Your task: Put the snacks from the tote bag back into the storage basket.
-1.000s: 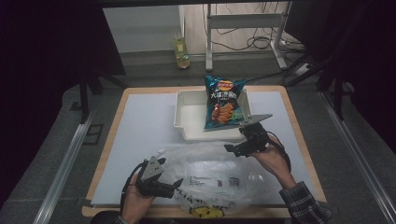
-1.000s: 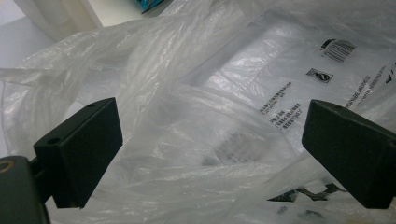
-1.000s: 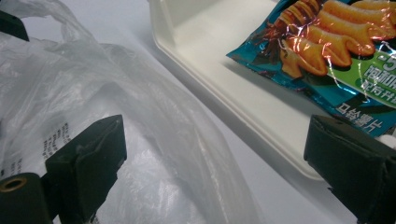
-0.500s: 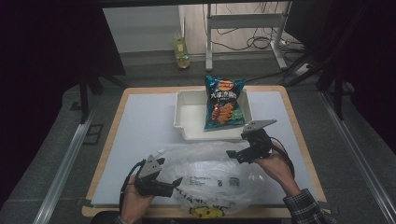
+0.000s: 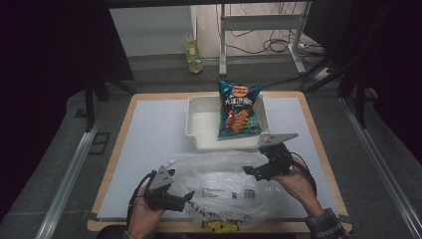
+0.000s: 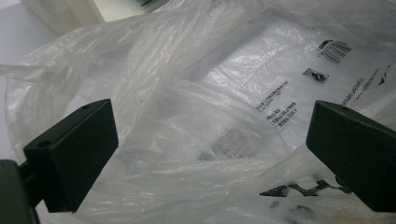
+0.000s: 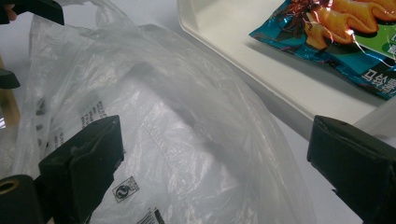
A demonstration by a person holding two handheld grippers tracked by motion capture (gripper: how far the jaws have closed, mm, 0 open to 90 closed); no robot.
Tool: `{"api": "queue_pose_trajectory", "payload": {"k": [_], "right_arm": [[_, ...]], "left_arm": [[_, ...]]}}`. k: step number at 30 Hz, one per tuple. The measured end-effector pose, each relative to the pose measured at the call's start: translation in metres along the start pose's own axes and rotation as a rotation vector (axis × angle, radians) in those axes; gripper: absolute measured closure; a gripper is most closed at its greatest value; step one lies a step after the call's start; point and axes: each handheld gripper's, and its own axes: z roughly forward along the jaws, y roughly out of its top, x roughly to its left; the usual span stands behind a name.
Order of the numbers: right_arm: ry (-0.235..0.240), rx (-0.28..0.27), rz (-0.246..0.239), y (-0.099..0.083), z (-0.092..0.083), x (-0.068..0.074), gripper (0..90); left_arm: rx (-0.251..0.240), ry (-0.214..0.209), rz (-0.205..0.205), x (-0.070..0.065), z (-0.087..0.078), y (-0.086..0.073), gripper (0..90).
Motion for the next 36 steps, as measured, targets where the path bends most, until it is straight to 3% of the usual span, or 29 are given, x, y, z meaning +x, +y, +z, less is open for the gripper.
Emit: {"api": "queue_pose_trajectory", "payload": {"k": [22,36], "right_arm": [[-0.017,-0.022,0.007,-0.022,-0.022,0.010,3.2],[-0.029,-0.032,0.005,-0.034,-0.034,0.016,3.2]], "left_arm": [[-0.015,0.006,-0.012,0.002,-0.007,0.001,1.0],[-0.004,0.034,-0.010,0.001,-0.014,-0.003,1.7]]}}
